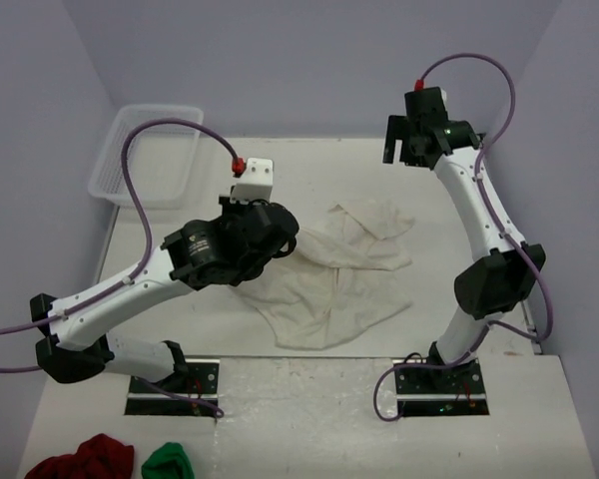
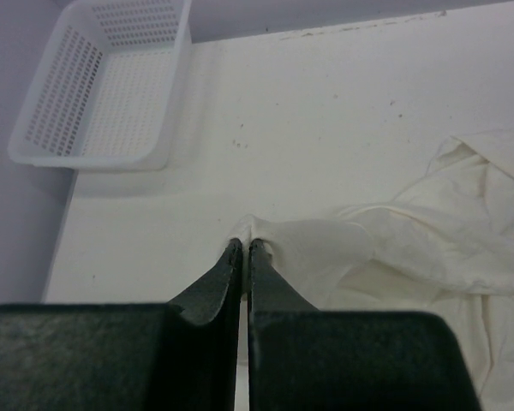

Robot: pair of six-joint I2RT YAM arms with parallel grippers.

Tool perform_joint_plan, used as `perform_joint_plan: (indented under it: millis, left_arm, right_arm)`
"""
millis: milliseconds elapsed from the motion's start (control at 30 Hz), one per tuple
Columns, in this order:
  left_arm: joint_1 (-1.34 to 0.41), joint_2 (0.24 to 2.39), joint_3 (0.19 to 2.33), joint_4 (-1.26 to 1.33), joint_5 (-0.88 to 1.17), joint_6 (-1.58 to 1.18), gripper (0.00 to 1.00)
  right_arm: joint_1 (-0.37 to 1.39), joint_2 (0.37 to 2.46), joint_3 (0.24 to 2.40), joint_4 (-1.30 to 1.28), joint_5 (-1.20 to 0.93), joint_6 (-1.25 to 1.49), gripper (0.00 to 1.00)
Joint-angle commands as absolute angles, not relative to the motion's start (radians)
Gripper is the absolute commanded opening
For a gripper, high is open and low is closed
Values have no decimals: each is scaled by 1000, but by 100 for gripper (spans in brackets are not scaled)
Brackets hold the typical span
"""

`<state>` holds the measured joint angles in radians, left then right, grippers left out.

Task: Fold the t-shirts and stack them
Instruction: Flatten out the tshirt

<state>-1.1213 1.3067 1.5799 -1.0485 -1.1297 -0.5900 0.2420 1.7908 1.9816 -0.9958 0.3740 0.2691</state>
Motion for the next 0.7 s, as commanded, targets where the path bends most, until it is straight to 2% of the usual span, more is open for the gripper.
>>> perform_joint_plan:
  millis: [0, 67, 100, 133, 200, 233, 267, 300, 433, 667]
  left_arm:
    - [-1117, 1316, 1536, -1049, -1152, -649, 0]
    - [-1117, 1318, 1514, -1037, -1131, -647, 0]
    - [-1117, 1318, 1508, -1031, -1123, -643, 0]
    - [-1115, 1318, 1500, -1010, -1118, -635, 0]
    - [-1117, 1316, 1474, -990, -1100, -617, 0]
    - [-1117, 1318, 1457, -967, -1092, -611, 0]
    - [-1117, 1319, 1451, -959, -1089, -601, 0]
    - [-1117, 1321, 1448, -944, -1085, -597, 0]
    - [-1117, 1318, 1427, -936, -1062, -595, 0]
    - [-1117, 1276, 1393, -928, -1058, -591, 0]
  right_arm:
    - [235, 1706, 1817, -957, 318, 297, 99]
    - [235, 1587, 1653, -843, 263, 339, 99]
    - [235, 1548, 1496, -809, 267, 356, 94]
    - [235, 1513, 1426, -746, 268, 385, 88]
    - [235, 1442, 1266, -697, 252, 413, 66]
    - [233, 1431, 1232, -665, 233, 422, 50]
    - [233, 1422, 1189, -663, 221, 431, 45]
    - [235, 1419, 1166, -657, 212, 437, 45]
    - [235, 1410, 1062, -618, 161, 474, 57]
    - [204, 1483, 994, -591, 143, 509, 54]
